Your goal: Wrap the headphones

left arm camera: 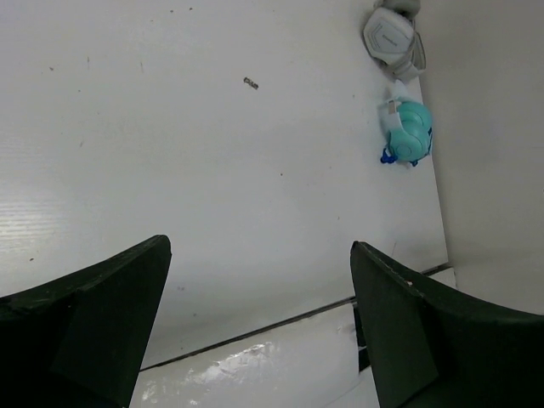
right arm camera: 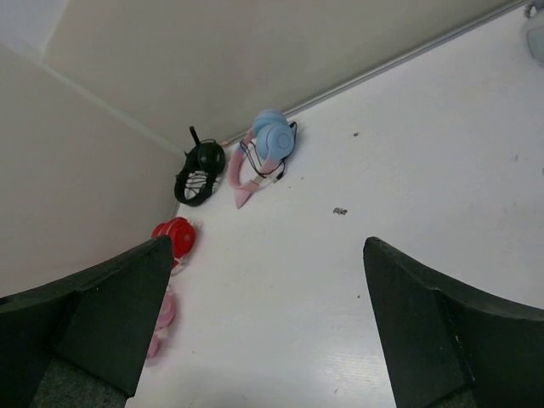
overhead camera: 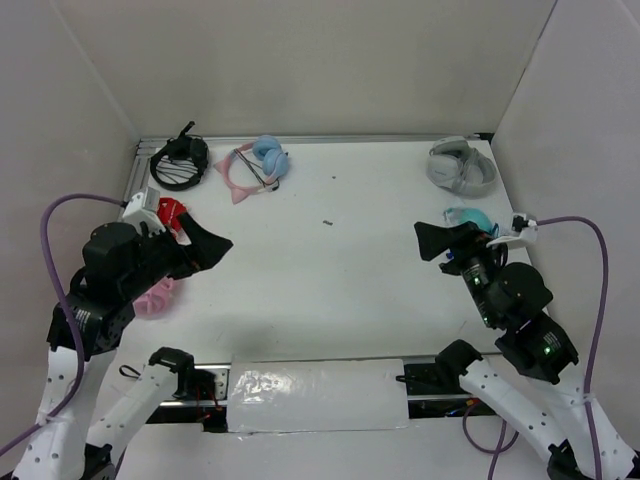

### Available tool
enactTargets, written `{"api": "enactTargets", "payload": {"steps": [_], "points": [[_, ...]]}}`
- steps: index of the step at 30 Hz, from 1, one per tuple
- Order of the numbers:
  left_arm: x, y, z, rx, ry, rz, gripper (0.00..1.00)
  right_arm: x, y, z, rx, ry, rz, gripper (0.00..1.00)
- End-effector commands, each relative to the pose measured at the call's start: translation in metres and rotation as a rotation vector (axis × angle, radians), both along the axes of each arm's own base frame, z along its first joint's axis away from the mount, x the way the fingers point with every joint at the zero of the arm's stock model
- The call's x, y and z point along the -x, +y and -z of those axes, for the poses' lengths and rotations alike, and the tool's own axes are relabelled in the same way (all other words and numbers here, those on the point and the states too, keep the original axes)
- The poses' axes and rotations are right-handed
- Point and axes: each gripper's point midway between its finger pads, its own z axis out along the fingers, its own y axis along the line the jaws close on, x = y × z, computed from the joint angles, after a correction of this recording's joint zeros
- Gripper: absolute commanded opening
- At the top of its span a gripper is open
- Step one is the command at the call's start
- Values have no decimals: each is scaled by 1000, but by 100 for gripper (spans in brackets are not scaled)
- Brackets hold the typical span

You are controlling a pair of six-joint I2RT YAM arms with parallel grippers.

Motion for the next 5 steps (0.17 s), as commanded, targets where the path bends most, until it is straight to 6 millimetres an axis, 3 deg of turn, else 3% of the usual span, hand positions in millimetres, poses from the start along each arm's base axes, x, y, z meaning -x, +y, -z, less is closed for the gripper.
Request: {"api": "enactTargets", "payload": {"steps": [1, 5], "points": [[4, -12, -18, 13, -52, 87, 99, 3, -13, 8, 3, 39, 60, 100], [11, -18, -25, 36, -110, 134, 99, 3, -12, 5, 4, 25, 54, 100]]}}
